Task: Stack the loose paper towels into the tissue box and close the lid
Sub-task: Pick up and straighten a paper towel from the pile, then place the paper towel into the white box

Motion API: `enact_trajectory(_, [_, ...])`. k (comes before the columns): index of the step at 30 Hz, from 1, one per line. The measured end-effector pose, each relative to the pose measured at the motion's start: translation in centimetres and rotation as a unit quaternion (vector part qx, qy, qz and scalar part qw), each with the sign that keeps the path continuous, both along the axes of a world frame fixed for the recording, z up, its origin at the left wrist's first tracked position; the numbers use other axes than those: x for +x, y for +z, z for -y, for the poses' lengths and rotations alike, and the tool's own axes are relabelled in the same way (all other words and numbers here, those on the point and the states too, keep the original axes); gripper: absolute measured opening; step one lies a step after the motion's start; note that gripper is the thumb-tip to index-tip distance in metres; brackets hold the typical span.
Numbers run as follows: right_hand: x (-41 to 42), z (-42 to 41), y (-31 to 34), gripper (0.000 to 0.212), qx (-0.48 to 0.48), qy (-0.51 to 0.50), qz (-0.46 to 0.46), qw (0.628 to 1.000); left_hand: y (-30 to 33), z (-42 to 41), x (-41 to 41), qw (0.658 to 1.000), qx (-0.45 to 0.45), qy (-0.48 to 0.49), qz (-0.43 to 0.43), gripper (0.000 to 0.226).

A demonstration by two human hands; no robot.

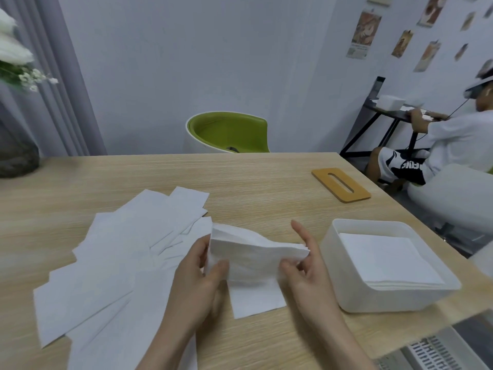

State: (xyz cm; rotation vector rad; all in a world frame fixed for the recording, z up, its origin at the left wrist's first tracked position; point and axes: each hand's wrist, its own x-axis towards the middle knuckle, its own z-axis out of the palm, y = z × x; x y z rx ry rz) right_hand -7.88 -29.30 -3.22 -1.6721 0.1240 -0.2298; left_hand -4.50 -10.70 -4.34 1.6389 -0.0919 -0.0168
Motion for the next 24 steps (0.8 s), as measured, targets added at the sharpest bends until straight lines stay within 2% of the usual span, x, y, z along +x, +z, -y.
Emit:
enact_trajectory(6, [-0.7, -0.4, -2.2, 0.078, 0.036, -0.021, -0.019, 0.999, -1.3, 0.3, -0.4, 1.0, 0.027, -0.008, -0.008, 0.039])
enact_trajectory(10, [-0.7, -0.7, -2.3, 0.079, 0.007, -0.03, -0.031, 0.999, -1.6, 0.6, -0.4, 0.999, 0.049, -0.017, 0.012, 0.022])
enact_trajectory(16, [-0.8, -0.3, -2.3, 0.072, 0.0, -0.032, -0.016, 0.999, -1.3, 0.5, -0.5, 1.0, 0.024, 0.001, 0.009, 0.019])
enact_trajectory(24, [-1.0, -0.4, -2.6, 0.039, 0.011, -0.066, -0.01, 0.998, -0.9, 0.3, -0.6, 0.999, 0.031, 0.029, 0.007, 0.015])
